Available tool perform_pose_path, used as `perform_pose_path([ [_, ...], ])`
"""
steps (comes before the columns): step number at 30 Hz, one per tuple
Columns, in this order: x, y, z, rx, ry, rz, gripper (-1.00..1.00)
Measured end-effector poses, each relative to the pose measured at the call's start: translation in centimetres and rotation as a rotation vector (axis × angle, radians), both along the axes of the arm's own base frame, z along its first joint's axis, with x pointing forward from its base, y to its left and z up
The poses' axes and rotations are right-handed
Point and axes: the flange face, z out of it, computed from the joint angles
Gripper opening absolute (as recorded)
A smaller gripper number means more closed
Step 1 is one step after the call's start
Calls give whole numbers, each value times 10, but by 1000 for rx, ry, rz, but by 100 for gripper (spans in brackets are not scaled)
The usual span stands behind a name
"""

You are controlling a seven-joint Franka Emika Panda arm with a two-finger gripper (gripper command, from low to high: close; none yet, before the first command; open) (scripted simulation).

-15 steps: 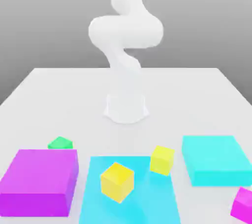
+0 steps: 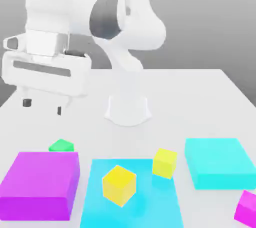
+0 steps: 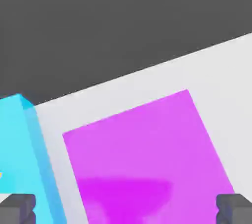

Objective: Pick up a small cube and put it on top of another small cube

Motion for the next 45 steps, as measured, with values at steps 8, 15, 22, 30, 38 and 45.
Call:
perform_pose_path([
  [8,-68,-13,-129,86,134,-105,0],
  [15,-70,-12,-150,86,136,-106,-100],
  [22,-68,-13,-124,88,135,-106,-100],
  [30,-55,-54,-72,86,88,-195,-100],
  [38,8,-63,-56,81,67,-53,-100],
  [45,152,62,-39,73,60,439,-100],
])
